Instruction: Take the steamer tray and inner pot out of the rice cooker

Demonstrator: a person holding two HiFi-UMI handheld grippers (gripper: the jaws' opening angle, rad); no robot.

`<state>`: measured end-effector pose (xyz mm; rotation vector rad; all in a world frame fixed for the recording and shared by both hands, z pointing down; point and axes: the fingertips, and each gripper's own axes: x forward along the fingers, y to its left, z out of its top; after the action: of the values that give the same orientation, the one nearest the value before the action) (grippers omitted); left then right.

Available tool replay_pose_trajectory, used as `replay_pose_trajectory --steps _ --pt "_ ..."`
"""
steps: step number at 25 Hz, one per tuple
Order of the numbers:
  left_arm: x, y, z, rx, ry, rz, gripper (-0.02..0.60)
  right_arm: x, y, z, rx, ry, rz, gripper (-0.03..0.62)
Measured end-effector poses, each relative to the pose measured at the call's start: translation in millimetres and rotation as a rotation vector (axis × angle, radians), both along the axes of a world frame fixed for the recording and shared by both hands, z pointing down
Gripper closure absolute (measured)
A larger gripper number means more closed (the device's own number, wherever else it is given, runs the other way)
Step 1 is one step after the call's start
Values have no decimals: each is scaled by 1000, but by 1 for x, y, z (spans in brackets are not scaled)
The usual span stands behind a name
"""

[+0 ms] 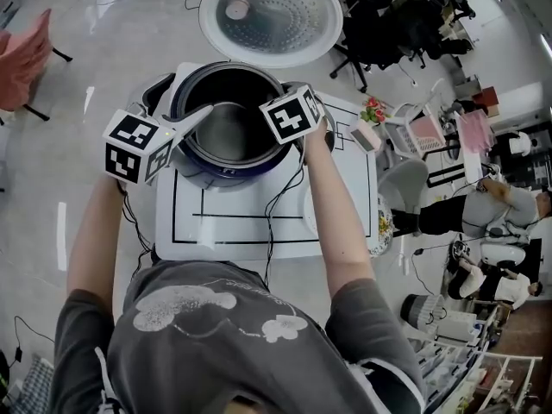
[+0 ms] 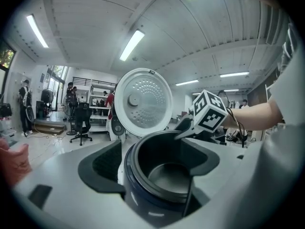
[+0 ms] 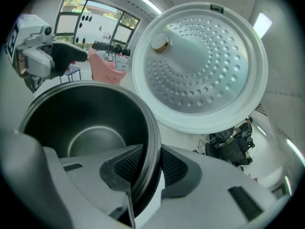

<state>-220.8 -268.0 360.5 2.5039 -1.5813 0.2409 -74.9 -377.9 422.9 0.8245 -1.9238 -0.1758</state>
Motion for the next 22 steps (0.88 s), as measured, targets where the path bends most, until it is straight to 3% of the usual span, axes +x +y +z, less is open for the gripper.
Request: replay_pose_trajectory --steps 6,10,15,19,22 --pt "0 -10 5 -28 5 24 189 -8 11 -35 -9 -185 12 486" --pt "-5 -27 10 -70 5 30 189 -11 14 -44 8 -205 12 488" --pt "5 -53 17 -130 -76 85 190 -10 14 -45 -3 -237 17 490" --pt "22 -67 34 -217 -203 179 193 -10 13 -44 -28 -281 20 494" --pt "21 -76 44 -254 -283 192 214 -10 13 -43 -37 -304 21 494"
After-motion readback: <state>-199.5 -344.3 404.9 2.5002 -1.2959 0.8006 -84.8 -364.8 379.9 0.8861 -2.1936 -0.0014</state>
